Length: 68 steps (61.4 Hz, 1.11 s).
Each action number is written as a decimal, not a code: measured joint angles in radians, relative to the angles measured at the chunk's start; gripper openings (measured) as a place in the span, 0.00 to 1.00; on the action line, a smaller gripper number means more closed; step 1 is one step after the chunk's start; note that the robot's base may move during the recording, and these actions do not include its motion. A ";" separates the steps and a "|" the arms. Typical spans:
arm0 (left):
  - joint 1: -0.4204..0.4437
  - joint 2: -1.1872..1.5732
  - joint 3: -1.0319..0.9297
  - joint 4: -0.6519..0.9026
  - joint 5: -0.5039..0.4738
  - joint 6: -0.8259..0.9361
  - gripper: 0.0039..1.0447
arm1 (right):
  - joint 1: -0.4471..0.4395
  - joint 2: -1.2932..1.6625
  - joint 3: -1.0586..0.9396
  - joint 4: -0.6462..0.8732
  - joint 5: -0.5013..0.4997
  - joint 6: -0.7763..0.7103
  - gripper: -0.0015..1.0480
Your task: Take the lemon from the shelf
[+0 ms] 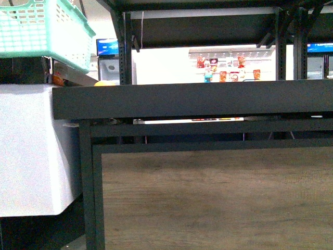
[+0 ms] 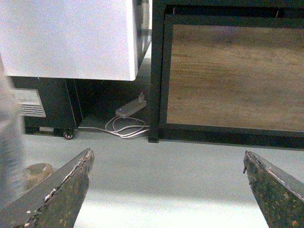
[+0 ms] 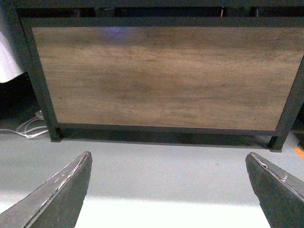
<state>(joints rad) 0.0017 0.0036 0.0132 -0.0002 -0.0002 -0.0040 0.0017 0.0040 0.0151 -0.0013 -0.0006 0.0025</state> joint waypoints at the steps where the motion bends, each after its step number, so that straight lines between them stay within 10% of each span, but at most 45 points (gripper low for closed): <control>1: 0.000 0.000 0.000 0.000 0.000 0.000 0.93 | 0.000 0.000 0.000 0.000 0.000 0.000 0.93; 68: 0.000 0.000 0.000 0.000 0.000 0.000 0.93 | 0.000 0.000 0.000 0.000 0.000 0.000 0.93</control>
<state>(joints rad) 0.0017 0.0036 0.0132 -0.0002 -0.0002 -0.0040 0.0017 0.0040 0.0151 -0.0013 -0.0006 0.0025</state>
